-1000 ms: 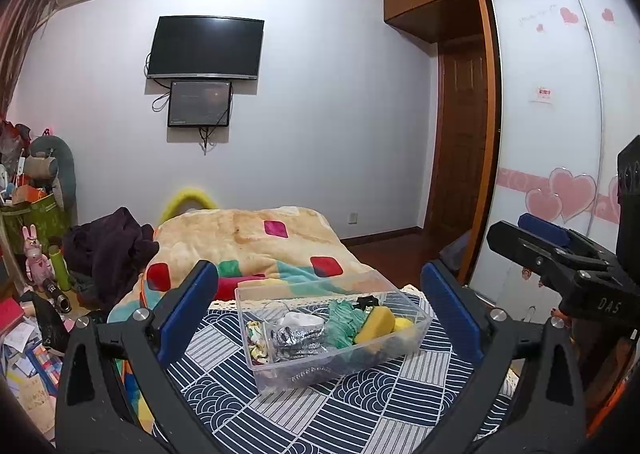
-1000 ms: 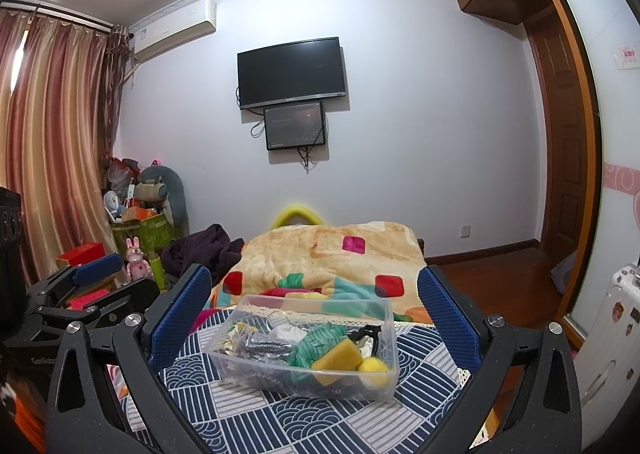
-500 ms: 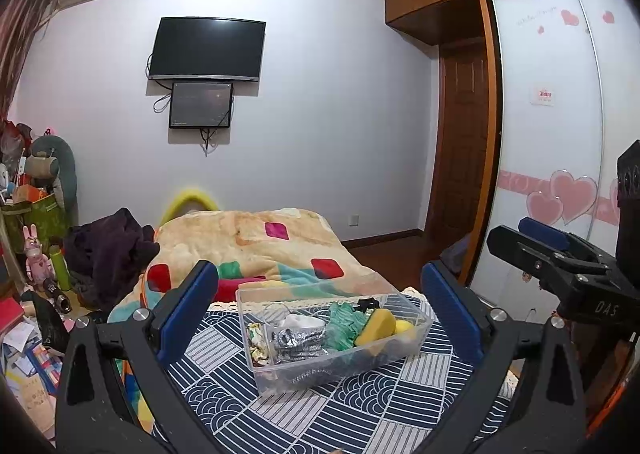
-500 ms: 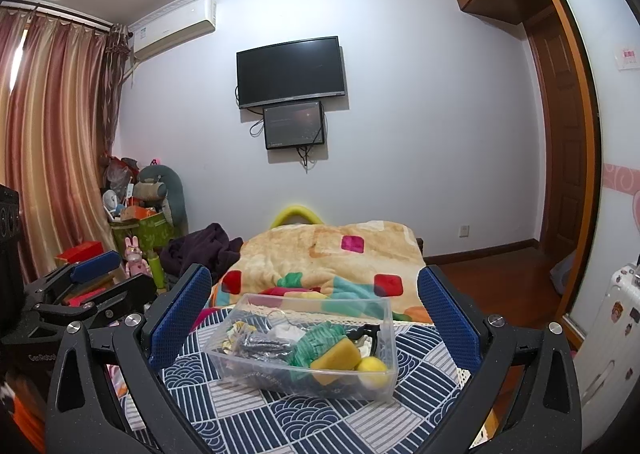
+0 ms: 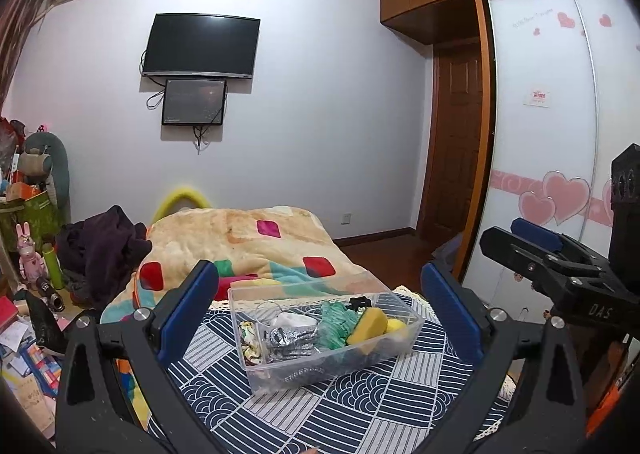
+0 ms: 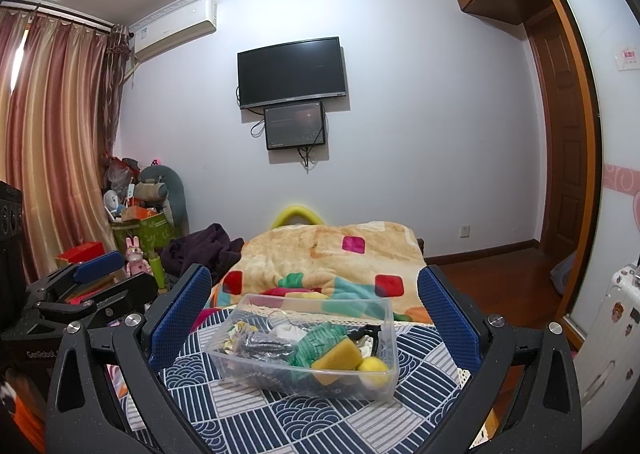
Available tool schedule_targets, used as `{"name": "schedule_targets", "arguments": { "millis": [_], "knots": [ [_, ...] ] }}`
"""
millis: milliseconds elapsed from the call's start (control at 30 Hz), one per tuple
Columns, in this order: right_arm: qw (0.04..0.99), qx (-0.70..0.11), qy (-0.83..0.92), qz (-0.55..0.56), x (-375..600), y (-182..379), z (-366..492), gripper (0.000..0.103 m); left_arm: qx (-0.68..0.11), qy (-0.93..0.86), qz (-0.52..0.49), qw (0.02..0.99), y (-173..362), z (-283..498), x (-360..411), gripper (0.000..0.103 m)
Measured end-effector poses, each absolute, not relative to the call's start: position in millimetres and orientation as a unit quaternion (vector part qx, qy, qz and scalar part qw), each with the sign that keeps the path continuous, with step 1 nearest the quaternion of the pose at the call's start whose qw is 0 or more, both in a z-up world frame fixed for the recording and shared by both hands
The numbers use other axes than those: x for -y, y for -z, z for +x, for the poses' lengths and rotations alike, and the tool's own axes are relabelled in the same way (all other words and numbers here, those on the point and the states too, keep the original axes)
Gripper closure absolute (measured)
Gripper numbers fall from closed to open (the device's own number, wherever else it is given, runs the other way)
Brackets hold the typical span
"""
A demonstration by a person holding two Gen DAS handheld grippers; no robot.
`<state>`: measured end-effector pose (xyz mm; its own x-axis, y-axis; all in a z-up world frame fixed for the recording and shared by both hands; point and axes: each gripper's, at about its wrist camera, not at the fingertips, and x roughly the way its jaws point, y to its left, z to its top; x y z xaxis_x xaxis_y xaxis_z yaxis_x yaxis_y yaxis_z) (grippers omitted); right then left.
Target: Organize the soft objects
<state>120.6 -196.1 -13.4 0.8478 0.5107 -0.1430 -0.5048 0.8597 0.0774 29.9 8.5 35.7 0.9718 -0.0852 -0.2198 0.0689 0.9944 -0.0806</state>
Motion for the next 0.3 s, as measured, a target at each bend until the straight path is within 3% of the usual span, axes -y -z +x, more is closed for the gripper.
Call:
{"name": "schedule_targets", "arguments": {
  "millis": [300],
  "knots": [
    [0.96, -0.082, -0.267, 0.018, 194.3, 13.6, 120.0, 0.0, -0.114, 0.044, -0.036, 0.992, -35.8, 28.6, -4.6, 0.0]
  ]
}}
